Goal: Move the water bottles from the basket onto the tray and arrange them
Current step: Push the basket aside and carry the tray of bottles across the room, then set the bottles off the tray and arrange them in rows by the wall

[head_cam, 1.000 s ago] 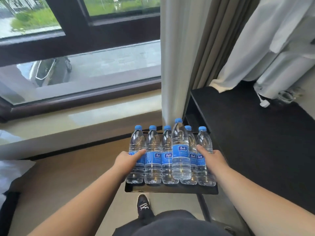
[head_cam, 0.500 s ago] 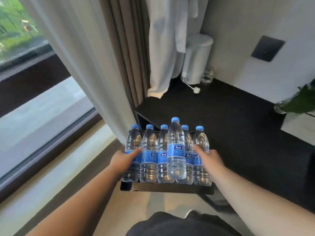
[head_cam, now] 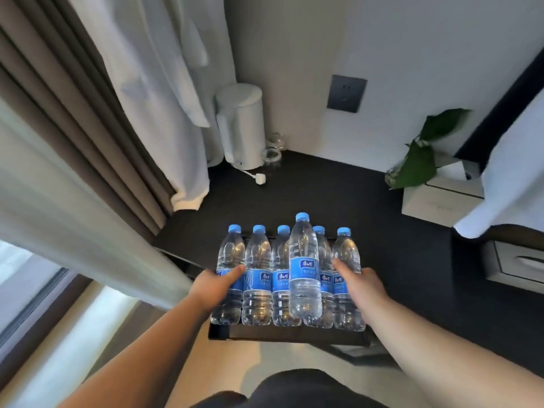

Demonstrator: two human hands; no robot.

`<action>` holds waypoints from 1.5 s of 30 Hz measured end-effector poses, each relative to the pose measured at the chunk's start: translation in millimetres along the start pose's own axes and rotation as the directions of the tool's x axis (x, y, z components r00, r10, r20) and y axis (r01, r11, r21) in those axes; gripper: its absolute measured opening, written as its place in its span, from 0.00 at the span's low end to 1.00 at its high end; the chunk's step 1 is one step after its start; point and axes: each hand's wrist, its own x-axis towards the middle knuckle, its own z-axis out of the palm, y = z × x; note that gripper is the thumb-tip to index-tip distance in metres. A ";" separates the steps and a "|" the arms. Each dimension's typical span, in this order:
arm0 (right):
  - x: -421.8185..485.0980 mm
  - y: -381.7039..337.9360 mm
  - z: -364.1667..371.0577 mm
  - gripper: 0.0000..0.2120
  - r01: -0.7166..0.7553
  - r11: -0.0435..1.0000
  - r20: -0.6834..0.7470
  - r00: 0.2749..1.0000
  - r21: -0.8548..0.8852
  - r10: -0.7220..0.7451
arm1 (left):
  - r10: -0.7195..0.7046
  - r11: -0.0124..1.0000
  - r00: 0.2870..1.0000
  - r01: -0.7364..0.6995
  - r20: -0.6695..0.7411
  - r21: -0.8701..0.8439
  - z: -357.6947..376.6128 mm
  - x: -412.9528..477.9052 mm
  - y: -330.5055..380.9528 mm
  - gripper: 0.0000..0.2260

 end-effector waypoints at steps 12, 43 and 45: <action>30.7 -5.5 -15.5 0.37 -0.075 0.991 -0.119 0.989 0.115 0.088 | 0.134 0.951 0.984 -0.162 0.119 0.265 24.1 72.1 80.6 0.25; 39.9 -35.5 -30.4 0.37 0.038 0.706 -0.026 0.996 -0.707 -0.080 | 0.181 0.721 0.982 -0.175 0.062 0.670 32.0 105.3 118.1 0.29; 40.3 -35.2 -35.7 0.37 0.065 0.712 0.021 0.997 -0.699 -0.070 | 0.170 0.725 0.984 -0.161 0.052 0.670 30.8 103.8 118.0 0.29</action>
